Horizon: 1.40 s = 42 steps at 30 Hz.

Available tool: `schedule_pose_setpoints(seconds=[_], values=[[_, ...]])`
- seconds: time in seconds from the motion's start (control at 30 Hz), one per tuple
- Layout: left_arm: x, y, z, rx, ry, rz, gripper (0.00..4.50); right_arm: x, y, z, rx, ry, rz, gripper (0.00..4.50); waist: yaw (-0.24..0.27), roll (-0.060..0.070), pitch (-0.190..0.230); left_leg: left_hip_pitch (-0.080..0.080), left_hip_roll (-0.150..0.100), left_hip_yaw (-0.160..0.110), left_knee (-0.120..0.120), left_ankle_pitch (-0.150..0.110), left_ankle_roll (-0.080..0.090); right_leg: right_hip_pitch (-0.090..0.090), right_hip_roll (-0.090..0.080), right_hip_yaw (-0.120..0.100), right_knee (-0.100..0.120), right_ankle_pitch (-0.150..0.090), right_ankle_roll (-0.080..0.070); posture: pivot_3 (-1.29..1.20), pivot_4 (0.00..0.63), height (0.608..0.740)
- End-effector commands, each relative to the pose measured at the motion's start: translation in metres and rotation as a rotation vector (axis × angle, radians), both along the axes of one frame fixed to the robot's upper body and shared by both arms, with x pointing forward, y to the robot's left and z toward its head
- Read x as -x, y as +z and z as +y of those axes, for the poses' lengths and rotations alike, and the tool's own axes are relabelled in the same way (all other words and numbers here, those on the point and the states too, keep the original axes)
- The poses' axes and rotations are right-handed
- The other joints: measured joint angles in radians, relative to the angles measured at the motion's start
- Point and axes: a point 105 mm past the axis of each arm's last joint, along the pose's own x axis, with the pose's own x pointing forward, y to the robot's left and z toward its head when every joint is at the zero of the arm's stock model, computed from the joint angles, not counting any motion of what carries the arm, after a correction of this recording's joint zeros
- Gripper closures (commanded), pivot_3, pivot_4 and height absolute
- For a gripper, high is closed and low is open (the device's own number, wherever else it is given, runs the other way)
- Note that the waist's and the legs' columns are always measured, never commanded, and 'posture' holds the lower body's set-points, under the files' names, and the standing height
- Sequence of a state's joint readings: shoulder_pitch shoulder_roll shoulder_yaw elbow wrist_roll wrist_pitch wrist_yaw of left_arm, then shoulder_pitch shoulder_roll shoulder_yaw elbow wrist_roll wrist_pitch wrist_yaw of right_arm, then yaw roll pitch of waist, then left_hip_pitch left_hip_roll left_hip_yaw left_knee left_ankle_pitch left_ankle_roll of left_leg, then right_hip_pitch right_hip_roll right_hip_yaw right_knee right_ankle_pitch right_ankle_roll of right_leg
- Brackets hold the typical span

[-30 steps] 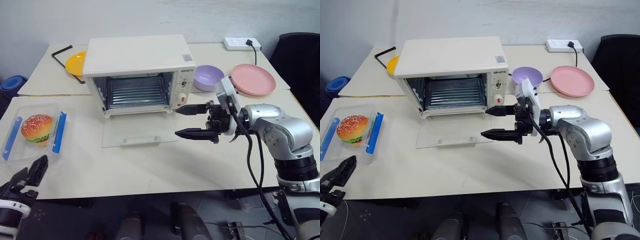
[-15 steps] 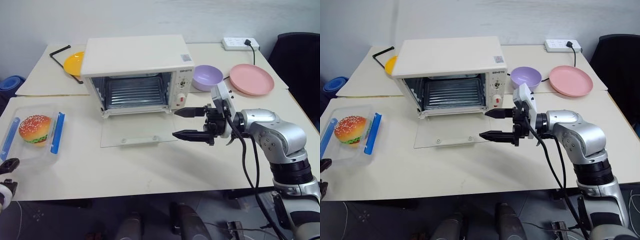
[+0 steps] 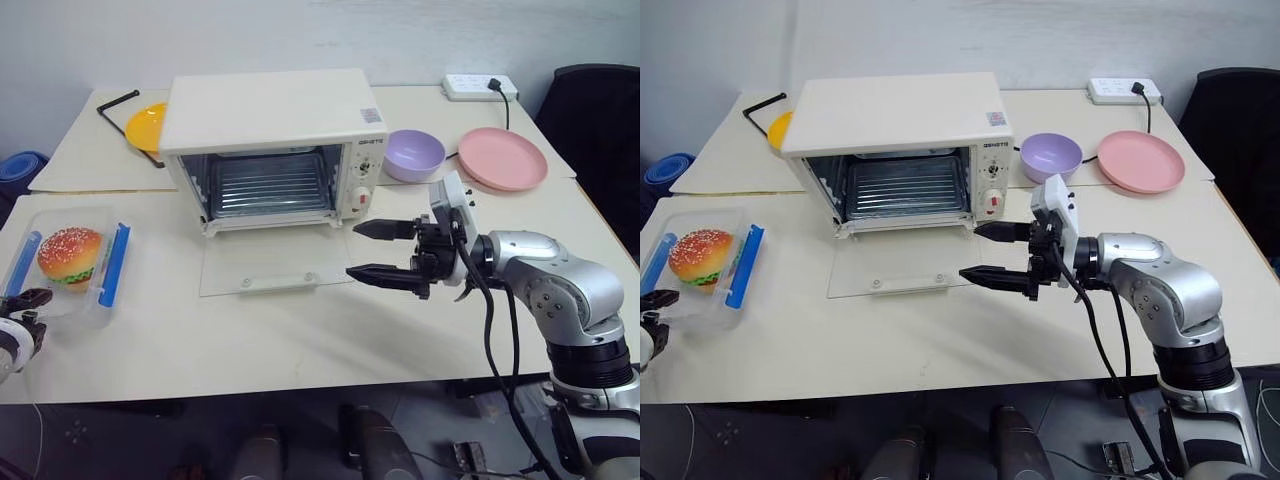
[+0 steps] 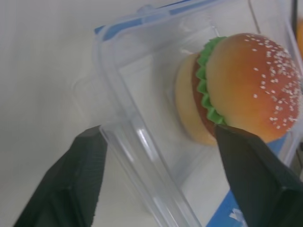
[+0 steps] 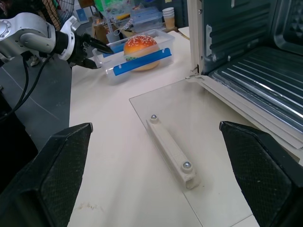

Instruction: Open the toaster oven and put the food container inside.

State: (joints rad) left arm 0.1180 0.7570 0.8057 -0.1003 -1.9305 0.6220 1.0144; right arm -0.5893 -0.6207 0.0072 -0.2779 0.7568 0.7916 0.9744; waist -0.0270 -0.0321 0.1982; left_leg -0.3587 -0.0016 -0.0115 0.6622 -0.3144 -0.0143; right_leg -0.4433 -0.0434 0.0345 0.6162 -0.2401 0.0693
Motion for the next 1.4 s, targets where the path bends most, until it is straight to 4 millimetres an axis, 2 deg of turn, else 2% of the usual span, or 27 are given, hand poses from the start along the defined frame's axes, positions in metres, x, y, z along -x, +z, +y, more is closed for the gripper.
schedule_pose_setpoints(seconds=[0.03,0.27,0.33,0.4,0.47,0.53,0.63,0.73,0.83,0.93,1.03,1.07,1.17,1.27,1.33,1.4], values=[[-0.001,0.01,0.007,-0.015,0.034,-0.008,2.0,0.006,0.013,-0.004,-0.012,-0.002,-0.059,0.0,0.001,0.0,0.0,0.0,0.0,0.0,0.0,0.0,0.0,0.0,0.0,0.0,0.0,0.0,0.0,0.0,0.15,0.74],[-0.003,0.006,0.01,-0.008,0.048,0.011,4.02,0.003,0.013,-0.007,-0.005,-0.023,-0.073,0.0,-0.002,0.0,0.0,0.0,0.0,0.0,0.0,0.0,0.0,0.0,0.0,0.0,-0.001,0.0,0.0,0.0,0.15,0.74],[-0.005,0.006,0.01,-0.012,0.043,0.014,4.34,0.003,0.014,-0.008,-0.002,-0.03,-0.077,0.0,-0.002,0.0,0.0,0.0,0.0,0.001,-0.001,0.0,0.0,0.0,0.0,0.0,-0.001,0.0,0.0,0.0,0.15,0.74],[-0.01,0.014,0.01,-0.057,-0.003,0.004,4.38,0.002,0.015,-0.011,0.001,-0.036,-0.08,0.0,-0.001,0.0,0.0,0.0,0.0,0.0,-0.001,0.0,0.0,0.0,0.0,0.0,-0.001,0.0,0.0,0.0,0.15,0.74],[-0.022,0.034,0.004,-0.146,-0.14,-0.042,4.38,0.002,0.015,-0.016,0.007,-0.045,-0.076,0.0,0.0,-0.001,0.0,0.0,0.0,0.0,-0.001,0.0,-0.001,0.0,0.0,-0.001,-0.001,0.0,0.0,0.0,0.15,0.74],[-0.03,0.057,-0.004,-0.307,-0.315,-0.076,4.38,0.003,0.015,-0.023,0.011,-0.044,-0.044,0.0,0.002,-0.005,0.001,-0.001,0.0,-0.001,-0.001,0.001,-0.001,0.0,0.001,-0.002,-0.002,-0.001,-0.001,0.0,0.15,0.74],[-0.033,0.076,-0.011,-0.449,-0.488,-0.104,4.38,0.008,0.014,-0.03,0.009,-0.036,-0.004,0.0,0.002,-0.004,0.002,-0.002,-0.001,-0.002,-0.002,0.001,-0.001,0.0,0.001,-0.006,-0.005,-0.003,-0.006,0.0,0.15,0.74],[-0.037,0.095,-0.03,-0.539,-0.683,-0.169,4.38,0.002,0.006,-0.038,0.04,-0.113,-0.02,0.0,0.001,-0.004,0.002,0.0,-0.002,0.004,-0.01,0.001,0.0,-0.001,-0.001,-0.005,-0.011,-0.004,-0.008,0.0,0.15,0.74],[-0.039,0.097,-0.051,-0.614,-0.861,-0.173,4.38,-0.009,-0.003,-0.05,0.049,-0.217,-0.022,0.0,0.005,-0.004,0.002,-0.001,-0.002,0.004,-0.014,0.001,0.001,-0.003,-0.001,-0.004,-0.014,-0.002,-0.003,0.0,0.15,0.74],[-0.044,0.092,-0.075,-0.645,-1.003,-0.172,4.38,-0.011,-0.008,-0.057,0.056,-0.265,-0.02,0.0,0.016,-0.003,0.002,-0.01,-0.002,-0.003,-0.013,0.001,0.001,-0.006,-0.003,-0.004,-0.018,-0.001,-0.002,0.0,0.15,0.74],[-0.049,0.094,-0.115,-0.676,-1.172,-0.215,4.38,-0.006,-0.011,-0.06,0.063,-0.271,-0.017,0.0,0.024,-0.003,0.002,-0.012,-0.001,-0.004,-0.014,0.0,0.0,-0.008,-0.003,-0.004,-0.019,0.0,0.0,0.0,0.15,0.74],[-0.051,0.096,-0.123,-0.681,-1.196,-0.229,4.38,-0.005,-0.011,-0.061,0.064,-0.275,-0.019,0.0,0.024,-0.003,0.002,-0.014,-0.001,-0.004,-0.015,0.0,0.0,-0.009,-0.003,-0.004,-0.02,0.0,0.0,0.0,0.15,0.74],[-0.066,0.095,-0.134,-0.673,-1.183,-0.225,4.38,-0.003,-0.011,-0.064,0.06,-0.297,-0.019,0.0,0.023,-0.002,0.003,-0.015,-0.001,-0.003,-0.015,0.0,0.0,-0.011,-0.003,-0.003,-0.019,0.0,0.001,0.0,0.15,0.74],[-0.09,0.096,-0.147,-0.663,-1.117,-0.232,4.38,0.001,-0.011,-0.069,0.065,-0.316,-0.021,0.0,0.024,-0.001,0.003,-0.014,-0.001,-0.002,-0.014,0.0,0.0,-0.011,-0.002,-0.002,-0.016,0.001,0.001,0.0,0.15,0.74],[-0.105,0.098,-0.172,-0.604,-1.099,-0.269,4.38,0.007,-0.01,-0.078,0.077,-0.334,-0.022,0.0,0.028,-0.001,0.004,-0.014,-0.002,-0.003,-0.013,0.001,-0.001,-0.011,-0.001,-0.002,-0.013,0.001,0.002,0.0,0.15,0.74],[-0.107,0.096,-0.186,-0.591,-1.113,-0.251,4.38,0.011,-0.01,-0.082,0.083,-0.346,-0.021,0.0,0.032,-0.003,0.004,-0.014,-0.002,-0.004,-0.01,0.002,-0.001,-0.01,-0.001,-0.003,-0.012,0.002,0.004,0.0,0.15,0.74]])
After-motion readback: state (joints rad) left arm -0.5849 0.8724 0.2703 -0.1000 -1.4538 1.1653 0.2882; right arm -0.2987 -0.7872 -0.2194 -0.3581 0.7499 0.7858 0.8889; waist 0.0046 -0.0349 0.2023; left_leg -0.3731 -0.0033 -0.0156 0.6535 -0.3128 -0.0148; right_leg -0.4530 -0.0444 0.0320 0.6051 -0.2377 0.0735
